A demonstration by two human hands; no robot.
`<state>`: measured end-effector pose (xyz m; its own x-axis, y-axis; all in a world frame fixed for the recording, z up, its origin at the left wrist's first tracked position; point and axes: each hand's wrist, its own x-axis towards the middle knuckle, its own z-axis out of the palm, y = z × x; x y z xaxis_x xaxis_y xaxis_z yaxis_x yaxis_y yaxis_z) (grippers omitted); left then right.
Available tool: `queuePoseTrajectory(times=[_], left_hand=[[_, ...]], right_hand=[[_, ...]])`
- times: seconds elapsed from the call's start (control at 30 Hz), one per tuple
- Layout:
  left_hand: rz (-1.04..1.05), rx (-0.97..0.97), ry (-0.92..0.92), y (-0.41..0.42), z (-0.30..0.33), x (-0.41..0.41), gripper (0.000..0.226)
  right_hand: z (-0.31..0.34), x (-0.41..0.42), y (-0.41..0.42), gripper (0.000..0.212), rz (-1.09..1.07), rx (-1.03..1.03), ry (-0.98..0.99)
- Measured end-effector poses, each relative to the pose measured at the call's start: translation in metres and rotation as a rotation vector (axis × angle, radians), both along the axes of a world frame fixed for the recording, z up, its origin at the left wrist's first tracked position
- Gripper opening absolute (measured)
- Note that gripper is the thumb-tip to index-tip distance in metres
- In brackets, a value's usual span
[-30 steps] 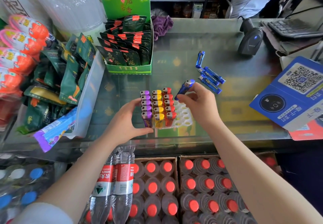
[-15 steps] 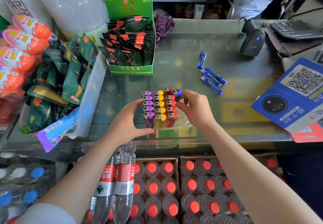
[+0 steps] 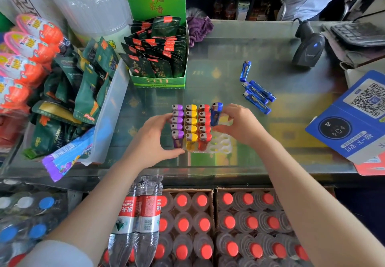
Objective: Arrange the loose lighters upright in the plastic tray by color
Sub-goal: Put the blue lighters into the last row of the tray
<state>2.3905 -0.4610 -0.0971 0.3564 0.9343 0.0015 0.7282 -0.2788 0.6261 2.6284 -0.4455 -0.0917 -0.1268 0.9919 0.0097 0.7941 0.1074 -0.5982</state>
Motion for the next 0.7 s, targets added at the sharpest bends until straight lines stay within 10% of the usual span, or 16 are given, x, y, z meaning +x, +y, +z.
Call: queuePoseTrajectory(times=[0.57,0.7], left_hand=[[-0.005,-0.094,-0.113,0.024,-0.005,0.022,0.077],[0.022,-0.079,-0.125,0.024,-0.01,0.027,0.081]], right_hand=[[-0.003,0.019,0.024,0.025,0.116,0.134,0.055],[0.007,0.024,0.045,0.027,-0.295,0.272,0.211]])
